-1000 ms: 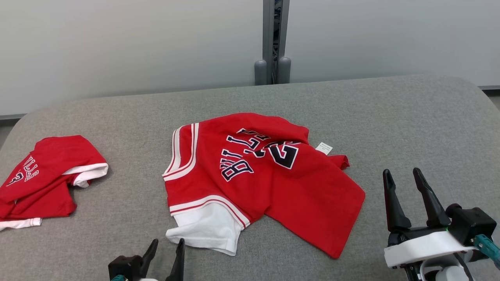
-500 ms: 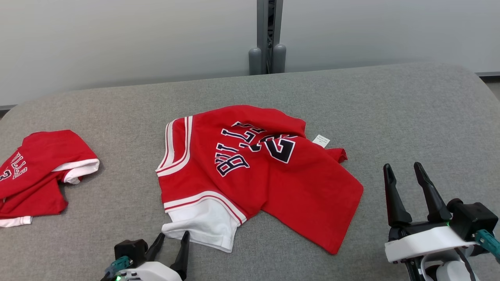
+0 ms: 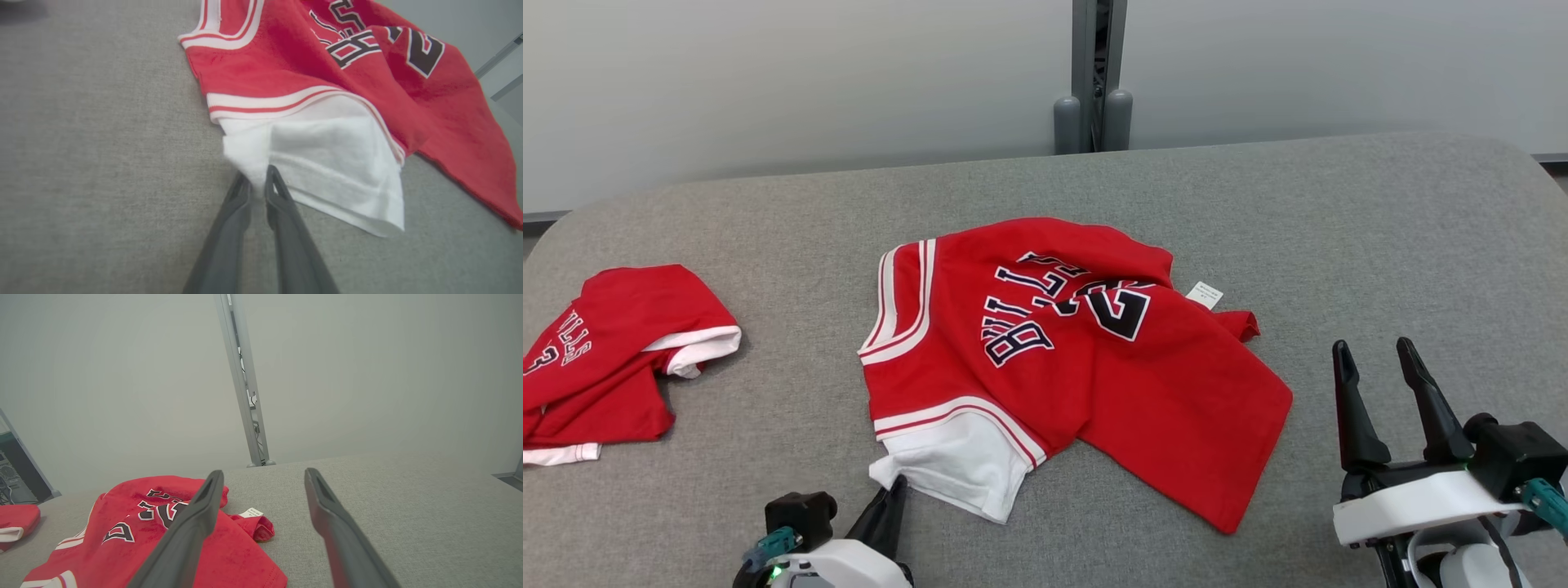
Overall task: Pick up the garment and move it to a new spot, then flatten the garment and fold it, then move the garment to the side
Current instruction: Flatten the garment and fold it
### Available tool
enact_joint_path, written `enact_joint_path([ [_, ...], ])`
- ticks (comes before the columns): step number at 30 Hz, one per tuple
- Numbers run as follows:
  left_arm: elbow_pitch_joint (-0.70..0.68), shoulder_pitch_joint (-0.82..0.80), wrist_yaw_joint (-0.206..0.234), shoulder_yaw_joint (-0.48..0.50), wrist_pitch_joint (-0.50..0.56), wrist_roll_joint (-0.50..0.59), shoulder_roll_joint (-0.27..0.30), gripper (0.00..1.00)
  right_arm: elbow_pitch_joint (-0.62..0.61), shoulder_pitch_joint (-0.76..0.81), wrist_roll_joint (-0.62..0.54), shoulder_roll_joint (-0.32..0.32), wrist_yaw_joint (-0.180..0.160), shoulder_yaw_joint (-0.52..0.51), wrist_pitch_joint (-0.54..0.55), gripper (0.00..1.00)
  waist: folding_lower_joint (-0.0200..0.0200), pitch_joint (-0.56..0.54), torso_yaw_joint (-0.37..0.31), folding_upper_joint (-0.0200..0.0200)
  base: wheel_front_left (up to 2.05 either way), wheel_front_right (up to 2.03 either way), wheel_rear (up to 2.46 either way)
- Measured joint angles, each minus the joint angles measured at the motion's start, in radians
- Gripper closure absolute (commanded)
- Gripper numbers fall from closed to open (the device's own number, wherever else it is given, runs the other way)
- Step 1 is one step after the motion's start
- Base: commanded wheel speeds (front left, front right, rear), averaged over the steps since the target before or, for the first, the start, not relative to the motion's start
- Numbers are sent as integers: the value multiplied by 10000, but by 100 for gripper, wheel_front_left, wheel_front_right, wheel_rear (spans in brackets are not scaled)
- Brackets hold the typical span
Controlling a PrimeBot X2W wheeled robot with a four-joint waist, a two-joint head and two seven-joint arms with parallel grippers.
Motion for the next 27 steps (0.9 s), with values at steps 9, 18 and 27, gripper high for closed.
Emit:
enact_joint_path([
  [9,-558,314,0,-215,0,-284,263,100,297,50,-107,31,0,65,0,0,0,-195,162,0,0,0,0],
  [18,-1068,501,0,-541,0,-623,456,100,1664,418,228,-25,0,633,15,0,0,-239,99,1,0,0,0],
  [27,-1120,489,0,-677,0,-631,418,100,2293,737,1381,65,0,2004,466,0,0,-174,31,0,0,0,0],
])
